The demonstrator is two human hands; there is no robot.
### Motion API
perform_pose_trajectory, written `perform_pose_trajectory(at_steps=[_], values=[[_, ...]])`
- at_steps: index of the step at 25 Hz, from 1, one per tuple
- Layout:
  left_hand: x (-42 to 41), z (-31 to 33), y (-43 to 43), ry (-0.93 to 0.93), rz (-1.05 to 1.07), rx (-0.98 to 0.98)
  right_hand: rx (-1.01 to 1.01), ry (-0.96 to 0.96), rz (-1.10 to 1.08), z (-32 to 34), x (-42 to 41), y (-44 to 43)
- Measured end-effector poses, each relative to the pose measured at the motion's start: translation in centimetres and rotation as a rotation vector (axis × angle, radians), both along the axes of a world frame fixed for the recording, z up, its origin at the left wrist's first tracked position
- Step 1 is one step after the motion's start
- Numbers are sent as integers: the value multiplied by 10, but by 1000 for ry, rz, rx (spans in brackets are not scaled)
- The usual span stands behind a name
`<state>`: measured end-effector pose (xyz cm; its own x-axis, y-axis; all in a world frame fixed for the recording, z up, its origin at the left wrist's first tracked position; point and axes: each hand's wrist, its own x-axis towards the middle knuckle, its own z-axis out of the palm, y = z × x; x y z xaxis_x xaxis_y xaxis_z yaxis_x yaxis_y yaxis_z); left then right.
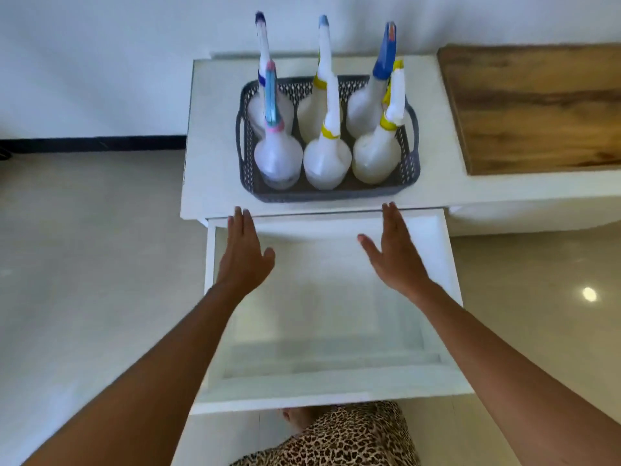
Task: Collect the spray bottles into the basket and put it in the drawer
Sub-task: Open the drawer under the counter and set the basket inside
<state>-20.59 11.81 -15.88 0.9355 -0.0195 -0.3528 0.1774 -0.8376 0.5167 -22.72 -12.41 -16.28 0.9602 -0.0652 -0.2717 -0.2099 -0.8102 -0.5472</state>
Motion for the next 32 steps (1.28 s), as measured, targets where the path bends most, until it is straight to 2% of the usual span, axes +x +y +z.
perform_pose_trajectory(at_steps=[3,5,10,14,18,23,27,32], values=[[67,13,2,-73,99,-58,108,-170,-237,9,66,-22],[103,19,5,-67,170,-89,123,-190,-365,13,105,-41],[165,16,8,38,327,-172,89,-64,-407,11,174,-83],[192,3,6,98,468,-262,175,-93,-419,5,203,-87],[203,-4,10,74,661,-413,271,-20,-518,-4,225,-85],[201,-3,12,43,676,-443,165,-8,-551,-13,235,-86],[199,2,14,85,658,-443,168,-34,-574,-11,229,-84],[170,11,16,53,675,-427,171,-81,-576,-1,202,-79]])
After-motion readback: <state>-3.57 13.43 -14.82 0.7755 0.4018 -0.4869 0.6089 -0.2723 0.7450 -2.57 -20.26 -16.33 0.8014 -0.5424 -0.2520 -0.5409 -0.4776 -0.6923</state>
